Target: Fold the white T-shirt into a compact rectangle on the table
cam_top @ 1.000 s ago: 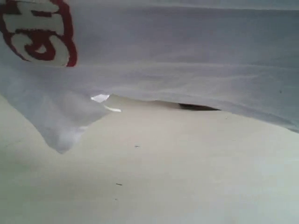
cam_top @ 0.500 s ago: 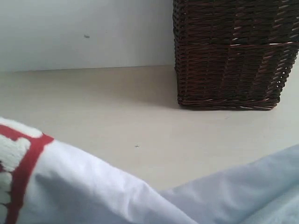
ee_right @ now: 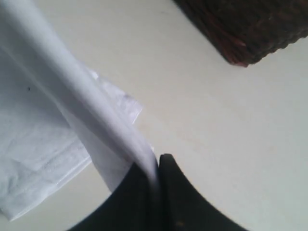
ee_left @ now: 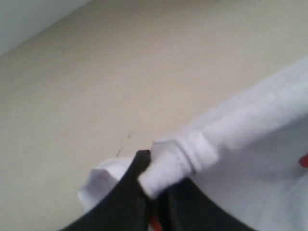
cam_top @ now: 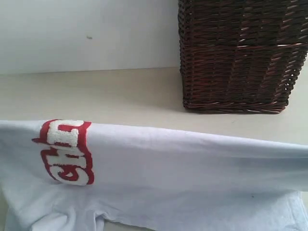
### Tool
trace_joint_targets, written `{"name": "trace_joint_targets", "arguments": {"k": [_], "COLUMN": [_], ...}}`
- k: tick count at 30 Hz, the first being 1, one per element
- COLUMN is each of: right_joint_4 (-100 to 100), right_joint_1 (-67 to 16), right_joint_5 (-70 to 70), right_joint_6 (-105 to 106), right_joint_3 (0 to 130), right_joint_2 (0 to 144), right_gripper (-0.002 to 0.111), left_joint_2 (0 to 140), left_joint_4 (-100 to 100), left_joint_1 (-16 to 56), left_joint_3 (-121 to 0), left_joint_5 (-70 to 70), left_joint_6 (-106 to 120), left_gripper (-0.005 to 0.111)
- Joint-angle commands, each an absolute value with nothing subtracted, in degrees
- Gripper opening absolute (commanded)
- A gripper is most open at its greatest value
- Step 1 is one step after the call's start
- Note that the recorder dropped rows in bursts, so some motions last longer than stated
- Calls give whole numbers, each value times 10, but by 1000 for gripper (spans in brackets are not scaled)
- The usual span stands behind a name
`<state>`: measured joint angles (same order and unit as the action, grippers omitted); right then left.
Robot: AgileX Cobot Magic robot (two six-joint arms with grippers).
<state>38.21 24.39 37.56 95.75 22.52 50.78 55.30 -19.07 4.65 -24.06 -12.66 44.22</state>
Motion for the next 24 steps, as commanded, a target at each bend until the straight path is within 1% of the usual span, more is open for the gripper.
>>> {"name": "trace_joint_targets", "arguments": {"k": [1, 3, 4, 5, 7, 9, 11, 12, 15, 17, 18, 20, 22, 24], "right_joint_4": [380, 394, 416, 435, 497, 571, 660, 702, 785, 814, 816, 815, 815, 815], "right_joint_1": [246, 246, 246, 246, 246, 246, 246, 246, 246, 246, 246, 246, 246, 246], "right_joint_5": [279, 259, 249, 244, 238, 238, 240, 240, 242, 242, 245, 261, 296, 357], "right_joint_6": [990, 1016, 1040, 1056, 1090, 1138, 1206, 1213, 1213, 1213, 1213, 1213, 1211, 1173], "right_joint_3": [223, 223, 223, 223, 223, 223, 223, 223, 233, 240, 248, 272, 300, 326], "right_joint_2": [591, 612, 623, 632, 648, 657, 662, 667, 673, 673, 673, 664, 647, 625], "right_gripper": [0, 1, 3, 6, 17, 27, 36, 42, 59, 67, 69, 68, 66, 62], "left_joint_2": [640, 668, 683, 696, 722, 747, 766, 778, 792, 792, 789, 772, 739, 699], "left_joint_4": [-193, -190, -186, -184, -173, -147, -110, -79, -20, 7, 10, 10, 10, 33], "left_joint_1": [46, 46, 46, 46, 46, 46, 47, 47, 47, 47, 47, 47, 48, 59], "left_joint_3": [-241, -242, -243, -243, -243, -243, -243, -243, -244, -251, -256, -271, -295, -324], "left_joint_5": [36, 85, 106, 123, 154, 176, 203, 228, 275, 286, 288, 293, 272, 186], "left_joint_6": [446, 446, 446, 446, 446, 446, 436, 412, 386, 386, 386, 367, 292, 178], "left_gripper": [0, 3, 6, 9, 21, 40, 63, 78, 104, 105, 105, 105, 102, 94]}}
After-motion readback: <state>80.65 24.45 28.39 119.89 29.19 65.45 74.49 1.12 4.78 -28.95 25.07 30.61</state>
